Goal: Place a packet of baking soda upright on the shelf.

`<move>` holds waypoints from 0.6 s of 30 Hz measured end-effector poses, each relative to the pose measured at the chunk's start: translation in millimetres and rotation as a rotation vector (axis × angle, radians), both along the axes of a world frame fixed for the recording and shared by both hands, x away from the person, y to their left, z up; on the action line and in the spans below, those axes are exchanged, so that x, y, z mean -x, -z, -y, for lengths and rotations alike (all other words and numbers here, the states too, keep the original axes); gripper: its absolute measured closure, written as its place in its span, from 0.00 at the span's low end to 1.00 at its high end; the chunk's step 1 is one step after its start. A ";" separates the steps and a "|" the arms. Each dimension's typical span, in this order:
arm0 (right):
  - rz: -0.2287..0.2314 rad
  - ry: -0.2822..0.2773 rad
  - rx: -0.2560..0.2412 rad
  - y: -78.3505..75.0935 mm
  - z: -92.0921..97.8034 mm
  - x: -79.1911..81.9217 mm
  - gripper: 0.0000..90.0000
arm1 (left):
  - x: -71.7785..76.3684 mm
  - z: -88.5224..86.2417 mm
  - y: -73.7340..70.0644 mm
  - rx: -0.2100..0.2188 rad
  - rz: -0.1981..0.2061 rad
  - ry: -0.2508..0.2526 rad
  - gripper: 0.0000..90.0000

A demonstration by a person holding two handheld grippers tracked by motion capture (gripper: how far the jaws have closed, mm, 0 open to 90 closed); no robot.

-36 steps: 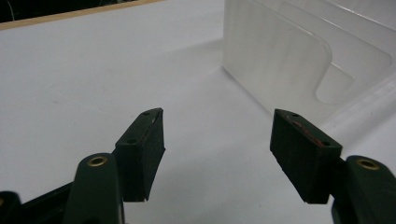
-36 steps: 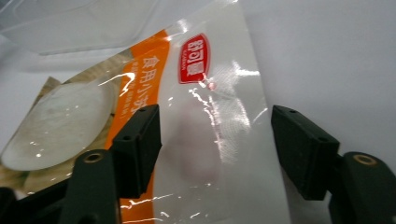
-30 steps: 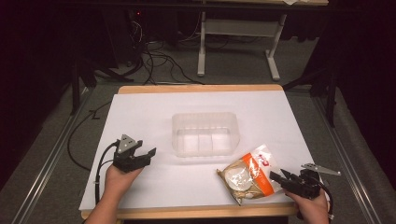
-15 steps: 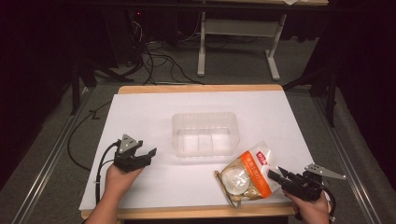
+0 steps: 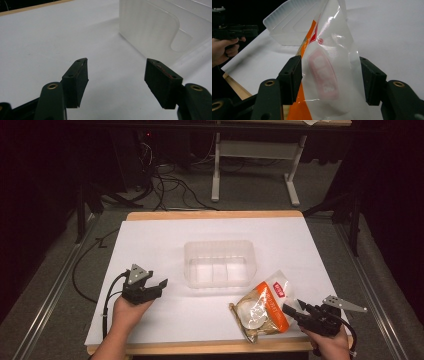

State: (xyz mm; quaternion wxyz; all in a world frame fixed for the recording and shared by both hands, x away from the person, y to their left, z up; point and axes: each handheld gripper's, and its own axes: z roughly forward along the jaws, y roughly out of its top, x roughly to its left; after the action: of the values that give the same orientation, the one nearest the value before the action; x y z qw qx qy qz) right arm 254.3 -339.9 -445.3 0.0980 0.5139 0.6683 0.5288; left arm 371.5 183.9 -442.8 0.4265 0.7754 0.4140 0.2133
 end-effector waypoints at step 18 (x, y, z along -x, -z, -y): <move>0.034 0.043 -0.033 -9.3 5.6 4.8 0.90 | 0.7 0.9 -0.3 -0.008 0.002 0.005 0.40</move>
State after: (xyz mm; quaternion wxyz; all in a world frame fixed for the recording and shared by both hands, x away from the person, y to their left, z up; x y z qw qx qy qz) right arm 249.5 -345.6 -436.0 0.1123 0.5206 0.6464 0.5464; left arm 370.8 182.9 -442.5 0.4241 0.7781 0.4107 0.2145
